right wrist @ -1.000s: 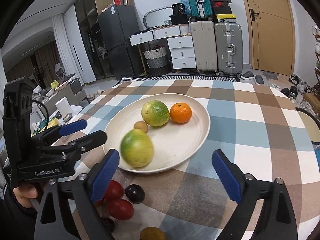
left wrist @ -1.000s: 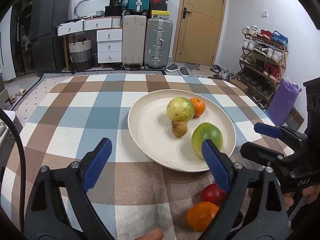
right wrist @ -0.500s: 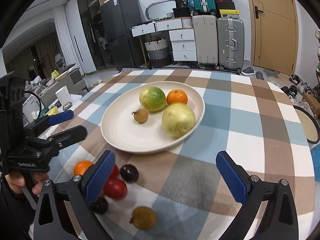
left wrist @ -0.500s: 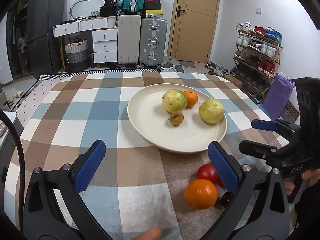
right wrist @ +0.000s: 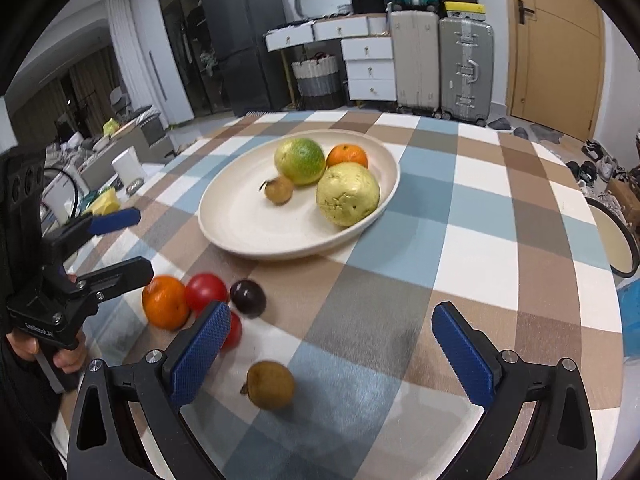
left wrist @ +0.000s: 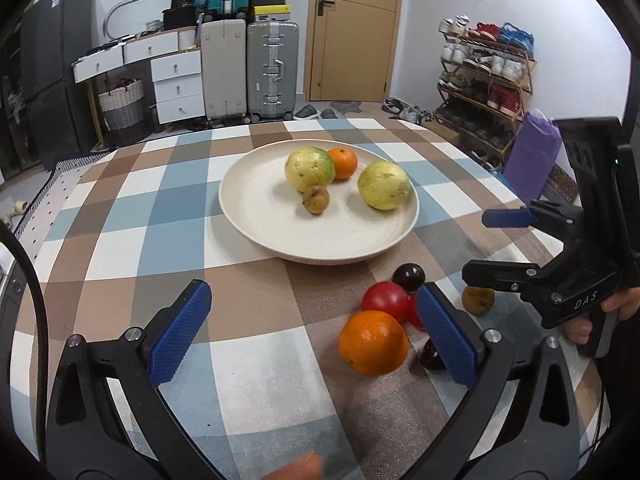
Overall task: Organize fruits
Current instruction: 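Withdraw both open grippers from the plate toward the remaining fruits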
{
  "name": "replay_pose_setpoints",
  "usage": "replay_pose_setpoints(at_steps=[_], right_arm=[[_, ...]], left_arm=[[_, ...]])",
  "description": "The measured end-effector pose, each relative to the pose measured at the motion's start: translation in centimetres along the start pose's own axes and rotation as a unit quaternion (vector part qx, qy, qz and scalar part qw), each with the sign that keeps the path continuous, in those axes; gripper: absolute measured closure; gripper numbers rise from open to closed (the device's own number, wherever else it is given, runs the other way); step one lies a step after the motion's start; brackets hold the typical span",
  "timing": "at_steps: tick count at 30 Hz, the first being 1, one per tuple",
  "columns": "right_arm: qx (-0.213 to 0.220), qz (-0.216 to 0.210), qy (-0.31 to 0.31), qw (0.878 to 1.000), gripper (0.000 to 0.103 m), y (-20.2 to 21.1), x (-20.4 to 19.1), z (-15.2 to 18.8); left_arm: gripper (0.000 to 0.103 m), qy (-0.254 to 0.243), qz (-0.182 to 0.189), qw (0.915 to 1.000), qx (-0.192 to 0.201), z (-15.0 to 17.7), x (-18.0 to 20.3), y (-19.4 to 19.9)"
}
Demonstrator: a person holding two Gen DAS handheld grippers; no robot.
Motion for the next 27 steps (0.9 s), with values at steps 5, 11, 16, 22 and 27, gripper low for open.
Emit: replay_pose_setpoints(at_steps=[5, 11, 16, 22, 27], right_arm=[[-0.013, -0.008, 0.029, 0.999, 0.0, -0.3, -1.0, 0.4], [-0.037, -0.018, 0.048, 0.998, 0.0, -0.9, -1.5, 1.2], [-0.053, -0.025, 0.06, 0.997, 0.001, -1.1, -1.7, 1.8], [-0.057, -0.04, 0.068, 0.995, 0.007, -0.9, -2.0, 2.1], [-0.062, -0.06, 0.074, 0.993, 0.019, -0.9, -2.5, 2.3]], left_arm=[[0.001, -0.016, 0.002, 0.9997, -0.017, 0.5, 0.5, -0.5], [0.001, -0.025, 0.002, 0.9991, -0.035, 1.0, 0.6, -1.1], [0.001, -0.027, 0.003, 0.9987, -0.042, 1.2, 0.6, -1.4], [0.002, -0.036, 0.007, 0.9979, -0.053, 1.5, 0.8, -1.8], [0.008, -0.04, 0.013, 0.9975, -0.057, 1.6, 1.1, -1.9]])
Point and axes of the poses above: each gripper's, at about its wrist camera, not at the fingertips, and y roughly against the way its jaws point, x to its right, z to its underside, the point moved 5 cm from there along -y, roughly the way its jaws point, and after that the axes turned 9 degrees about y, right-handed, at the moved point
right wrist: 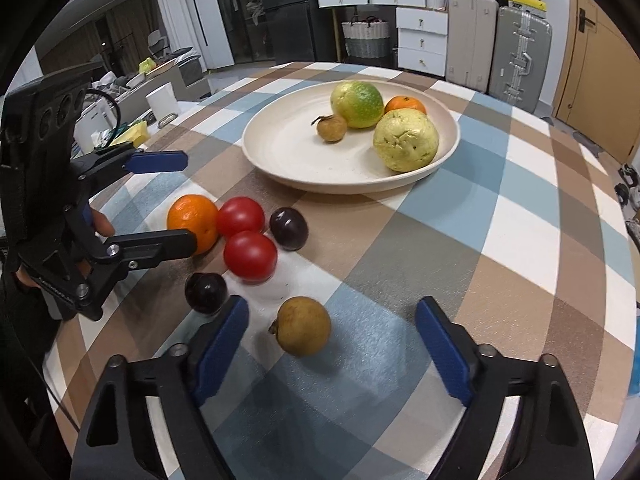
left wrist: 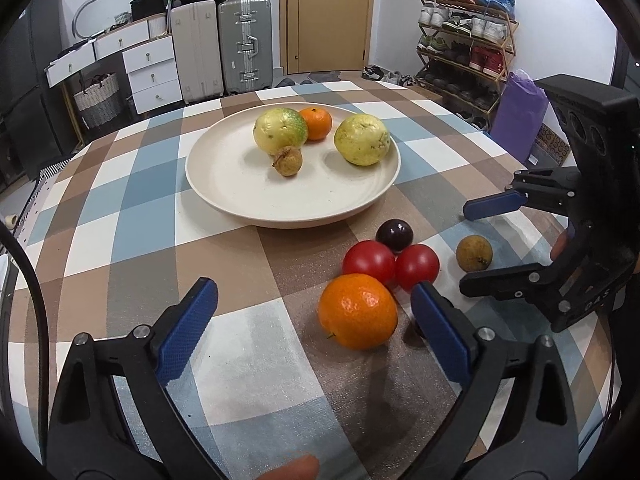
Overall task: Organize fruits
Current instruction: 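Withdraw both open grippers from the plate toward the remaining fruits, then grasp the loose orange with the left gripper while the right gripper grasps the brown round fruit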
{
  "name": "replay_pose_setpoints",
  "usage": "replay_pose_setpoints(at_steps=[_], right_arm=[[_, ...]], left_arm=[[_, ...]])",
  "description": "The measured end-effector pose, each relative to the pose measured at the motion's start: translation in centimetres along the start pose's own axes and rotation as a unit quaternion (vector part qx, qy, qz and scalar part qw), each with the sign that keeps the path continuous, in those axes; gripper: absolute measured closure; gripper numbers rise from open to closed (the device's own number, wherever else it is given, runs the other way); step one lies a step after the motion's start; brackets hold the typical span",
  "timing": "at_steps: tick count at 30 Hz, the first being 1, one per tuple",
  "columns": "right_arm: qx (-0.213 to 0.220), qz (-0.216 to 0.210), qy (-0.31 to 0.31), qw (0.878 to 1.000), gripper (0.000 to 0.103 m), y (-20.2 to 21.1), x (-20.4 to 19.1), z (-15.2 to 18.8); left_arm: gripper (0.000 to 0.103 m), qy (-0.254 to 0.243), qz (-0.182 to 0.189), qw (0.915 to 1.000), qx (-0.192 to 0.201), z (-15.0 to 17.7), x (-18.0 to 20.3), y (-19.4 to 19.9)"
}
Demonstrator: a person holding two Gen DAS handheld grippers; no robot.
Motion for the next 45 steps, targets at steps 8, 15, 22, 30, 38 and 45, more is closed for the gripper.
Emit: replay_pose_setpoints(at_steps=[8, 15, 22, 30, 38, 45], right_arm=[[0.002, -0.032, 0.019, 0.999, 0.03, 0.3, -1.2, 0.1], [0.003, -0.039, 0.024, 0.999, 0.037, 0.7, -1.4, 0.4], [0.005, -0.038, 0.023, 0.999, 0.051, 0.8, -1.3, 0.5], [0.006, -0.037, 0.03, 0.999, 0.06, 0.7, -1.5, 0.5], [0.005, -0.034, 0.033, 0.999, 0.065, 0.8, -1.4, 0.5], [0.004, -0.029, 0.036, 0.999, 0.07, 0.7, -1.5, 0.5]], left_arm=[[0.022, -0.001, 0.016, 0.9998, -0.01, 0.1, 0.1, -0.2], [0.031, -0.005, 0.023, 0.9996, -0.014, 0.3, 0.2, -0.3], [0.043, -0.011, 0.033, 0.9993, -0.017, 0.5, 0.6, -0.2], [0.056, -0.02, 0.046, 0.9985, -0.02, 0.6, 1.1, -0.2], [0.066, -0.025, 0.055, 0.998, -0.017, 0.7, 1.4, 0.0], [0.067, -0.022, 0.058, 0.9979, -0.015, 0.7, 1.4, 0.2]])
Point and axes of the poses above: each gripper's, at about its wrist camera, not at the fingertips, and y roughly against the way its jaws point, x to its right, z to its underside, the point moved 5 cm from there along -y, roughly the way its jaws point, and after that the axes turned 9 degrees about y, right-handed, at the moved point
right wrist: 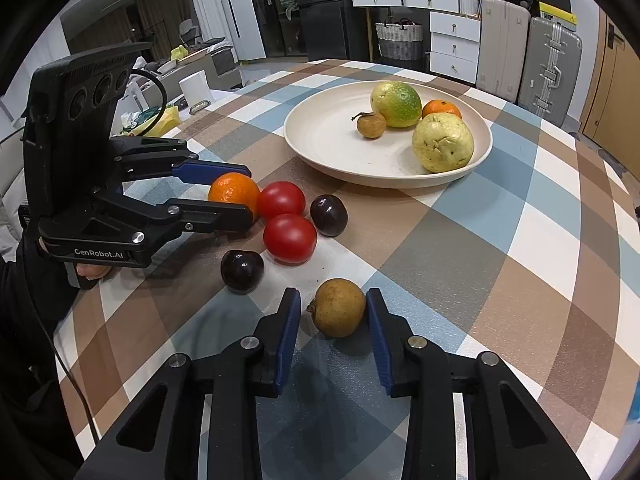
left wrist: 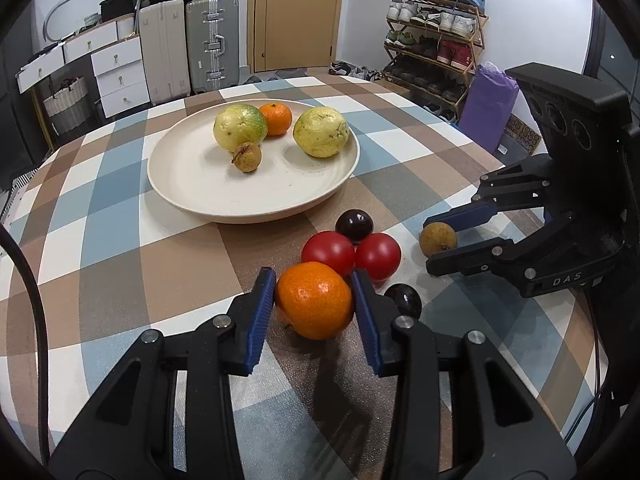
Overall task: Organize fruits
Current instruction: 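Grasp the loose orange with the left gripper while the right gripper grasps the brown round fruit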
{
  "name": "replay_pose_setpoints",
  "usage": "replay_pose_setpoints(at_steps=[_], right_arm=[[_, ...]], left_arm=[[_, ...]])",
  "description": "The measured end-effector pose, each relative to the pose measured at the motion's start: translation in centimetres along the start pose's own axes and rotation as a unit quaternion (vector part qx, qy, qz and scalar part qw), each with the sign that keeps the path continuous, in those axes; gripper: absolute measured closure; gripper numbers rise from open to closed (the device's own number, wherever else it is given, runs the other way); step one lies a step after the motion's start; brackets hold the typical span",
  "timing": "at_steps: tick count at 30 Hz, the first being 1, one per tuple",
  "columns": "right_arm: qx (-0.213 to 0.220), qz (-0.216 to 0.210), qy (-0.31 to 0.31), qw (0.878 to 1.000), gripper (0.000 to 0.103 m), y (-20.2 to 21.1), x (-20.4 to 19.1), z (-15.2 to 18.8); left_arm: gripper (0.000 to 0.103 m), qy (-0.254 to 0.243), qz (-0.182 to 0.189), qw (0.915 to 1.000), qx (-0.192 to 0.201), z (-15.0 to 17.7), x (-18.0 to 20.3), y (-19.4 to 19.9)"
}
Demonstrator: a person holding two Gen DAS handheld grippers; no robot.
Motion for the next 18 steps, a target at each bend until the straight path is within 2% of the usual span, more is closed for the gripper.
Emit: replay_pose_setpoints(at_steps=[4, 18], right_arm=[[0.0, 0.004, 0.002, 1.0, 0.074, 0.0, -0.1, 0.0], [0.014, 0.01, 0.007, 1.0, 0.074, 0.4, -0.3, -0.2]], left_arm=[[0.067, 0.004, 0.0, 1.0, 0.003, -0.1, -0.1, 0.1], [0.067, 0.016, 0.001, 0.9996, 0.025, -0.6, -0.7, 1.1]])
Point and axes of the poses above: each gripper's, at about its wrist camera, not at the fingertips, and y roughly against the way its jaws point, x to its right, z to its underside, the point moved 5 cm from there along -y, roughly the way its jaws point, and after that the axes turned 9 degrees about y, right-handed, at the moved point
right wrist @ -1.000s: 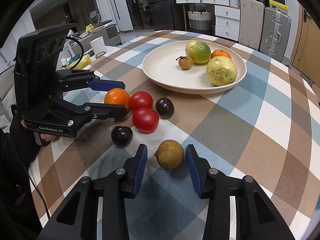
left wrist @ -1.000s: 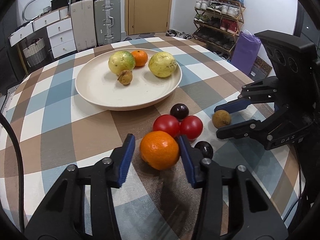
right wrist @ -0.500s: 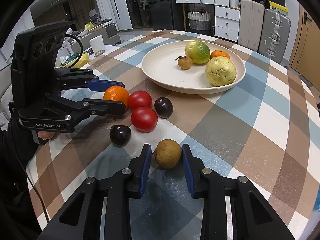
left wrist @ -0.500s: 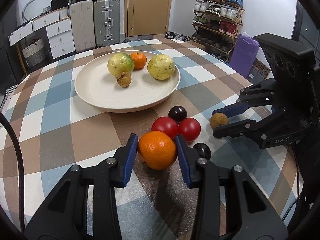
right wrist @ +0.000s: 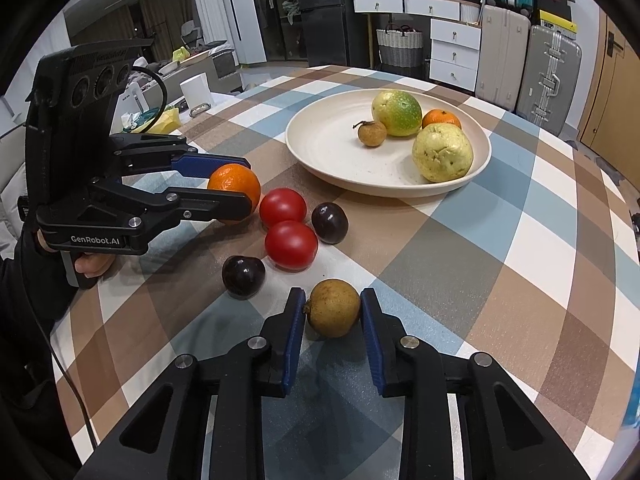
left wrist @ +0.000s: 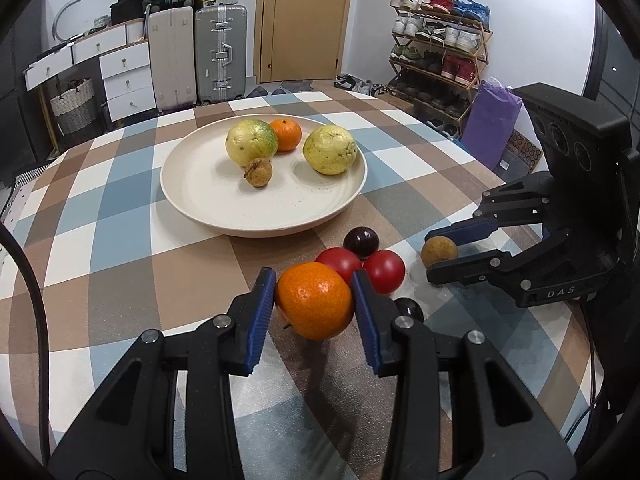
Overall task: Organize fruits
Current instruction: 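Grasp the loose orange with the left gripper while the right gripper grasps the brown round fruit, then carry the orange with the left gripper onto the plate while the right gripper places the brown fruit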
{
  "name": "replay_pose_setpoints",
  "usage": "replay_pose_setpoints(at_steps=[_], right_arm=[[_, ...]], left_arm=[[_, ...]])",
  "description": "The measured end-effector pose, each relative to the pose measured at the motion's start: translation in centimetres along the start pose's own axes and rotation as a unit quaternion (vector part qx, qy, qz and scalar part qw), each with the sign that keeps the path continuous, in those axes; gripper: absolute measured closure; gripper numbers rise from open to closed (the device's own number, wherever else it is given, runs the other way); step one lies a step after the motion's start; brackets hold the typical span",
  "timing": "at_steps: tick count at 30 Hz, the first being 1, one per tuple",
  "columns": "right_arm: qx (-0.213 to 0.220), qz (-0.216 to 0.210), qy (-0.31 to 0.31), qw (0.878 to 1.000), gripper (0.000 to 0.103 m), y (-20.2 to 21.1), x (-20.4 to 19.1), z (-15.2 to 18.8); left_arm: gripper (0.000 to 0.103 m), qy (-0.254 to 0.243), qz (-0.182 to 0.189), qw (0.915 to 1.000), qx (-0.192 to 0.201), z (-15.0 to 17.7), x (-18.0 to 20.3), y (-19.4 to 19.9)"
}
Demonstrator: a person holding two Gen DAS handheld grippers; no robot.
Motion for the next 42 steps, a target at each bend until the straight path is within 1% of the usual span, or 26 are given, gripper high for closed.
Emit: replay_pose_setpoints(at_steps=[4, 12, 21, 36, 42], right_arm=[[0.008, 0.005, -0.003, 1.0, 0.074, 0.1, 0.1, -0.3], [0.046, 0.023, -0.027, 0.998, 0.074, 0.8, 0.6, -1.4], [0.076, 0.037, -0.051, 0.995, 0.074, 1.2, 1.1, -2.4], [0.107, 0.061, -0.08, 0.989, 0.074, 1.0, 1.7, -3.5], [0.117, 0.06, -0.097, 0.987, 0.074, 0.9, 2.4, -3.7]], left_arm=[[0.067, 0.009, -0.003, 0.9999, 0.006, -0.2, -0.4, 0.2], [0.067, 0.023, -0.01, 0.9995, 0.02, -0.6, -1.0, 0.6], [0.067, 0.048, -0.023, 0.9978, 0.039, -1.2, -2.2, 1.2], [0.067, 0.071, -0.043, 0.9943, 0.067, -2.0, -3.3, 1.7], [0.067, 0.085, -0.044, 0.9923, 0.078, -2.9, -3.7, 1.6]])
Point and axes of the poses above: each gripper's, at about its wrist camera, not at the fingertips, and y roughly against the way its jaws point, x to its right, z to its underside, the point moved 5 cm from there along -y, roughly the way its jaws point, and after that the axes turned 9 degrees about y, right-handed, at the moved point
